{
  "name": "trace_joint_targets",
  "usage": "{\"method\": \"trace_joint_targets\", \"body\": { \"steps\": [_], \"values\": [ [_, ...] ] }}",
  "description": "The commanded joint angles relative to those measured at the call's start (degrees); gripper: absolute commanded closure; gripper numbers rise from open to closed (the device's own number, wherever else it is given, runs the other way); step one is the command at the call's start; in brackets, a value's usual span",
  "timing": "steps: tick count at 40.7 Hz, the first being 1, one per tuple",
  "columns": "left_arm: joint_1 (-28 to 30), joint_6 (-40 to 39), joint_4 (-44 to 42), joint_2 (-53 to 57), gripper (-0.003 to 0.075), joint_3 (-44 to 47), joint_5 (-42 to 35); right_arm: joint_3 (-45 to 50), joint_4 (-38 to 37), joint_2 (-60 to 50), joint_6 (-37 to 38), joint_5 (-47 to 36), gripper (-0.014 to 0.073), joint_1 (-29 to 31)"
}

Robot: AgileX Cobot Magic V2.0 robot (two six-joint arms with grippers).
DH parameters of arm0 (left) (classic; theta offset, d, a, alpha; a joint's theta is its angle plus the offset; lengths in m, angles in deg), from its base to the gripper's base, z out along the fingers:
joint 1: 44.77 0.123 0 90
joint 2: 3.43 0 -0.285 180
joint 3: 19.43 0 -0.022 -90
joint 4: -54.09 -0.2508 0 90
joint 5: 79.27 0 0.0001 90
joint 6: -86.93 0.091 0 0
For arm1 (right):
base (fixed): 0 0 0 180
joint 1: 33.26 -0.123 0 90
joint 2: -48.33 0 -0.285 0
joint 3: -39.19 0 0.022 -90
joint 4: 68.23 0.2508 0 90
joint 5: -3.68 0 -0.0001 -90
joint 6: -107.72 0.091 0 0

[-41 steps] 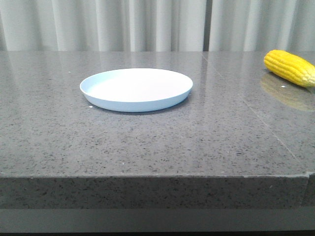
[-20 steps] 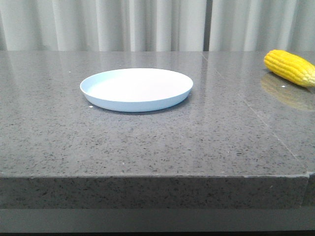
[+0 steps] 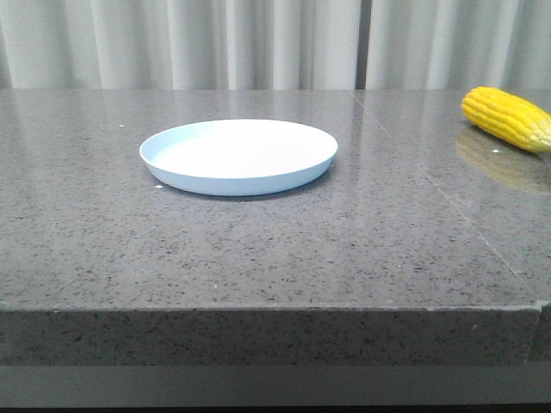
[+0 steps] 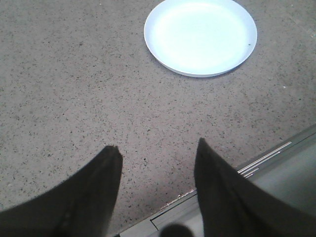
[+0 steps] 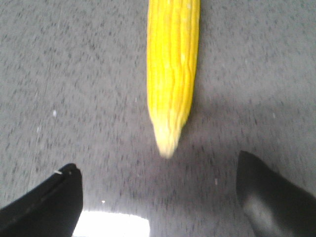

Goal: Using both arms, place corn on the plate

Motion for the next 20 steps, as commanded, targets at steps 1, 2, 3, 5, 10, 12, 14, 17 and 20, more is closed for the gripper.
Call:
{"method": "trace_joint_targets", "body": {
  "steps": [1,2,3,5,10,12,14,17,20],
  "values": [
    [-0.2,-0.7,-0.3,0.0,0.0389,-1.4,-3.5,-7.2,-0.1,4.4,-0.6,-1.7,-0.0059,0.1],
    [-0.2,-0.7,-0.3,0.0,0.0389,-1.4,-3.5,-8.6,-0.1,5.5,-0.6,-1.6,-0.0059,0.1],
    [-0.2,-0.7,-0.3,0.0,0.0389,-1.4,-3.5,-9.3,-0.1,6.6,-0.6,-1.6,-0.0059,0.1],
    [-0.2,-0.7,-0.3,0.0,0.0389,-1.4,-3.5,-12.1,-0.1,9.1,-0.6,-1.6,-0.0059,0.1],
    [-0.2,-0.7,-0.3,0.0,0.0389,-1.4,-3.5,-17.4,-0.1,14.8,-0.6,-1.6,-0.0059,0.1],
    [-0.2,-0.7,-0.3,0.0,0.0389,-1.4,-3.5,-19.1,-0.1,17.0,-0.6,-1.6,-0.0059,0.1],
    [-0.2,-0.7,-0.3,0.0,0.0389,-1.4,-3.5,-20.7,-0.1,19.0,-0.6,-1.7,-0.0059,0.1],
    [-0.2,-0.7,-0.3,0.0,0.0389,-1.4,-3.5,-22.8,-0.1,21.8,-0.6,-1.8,-0.0059,0.1],
    [-0.2,-0.7,-0.3,0.0,0.0389,-1.4,-3.5,-24.6,-0.1,24.5,-0.6,-1.8,-0.0059,0.1]
  ]
}}
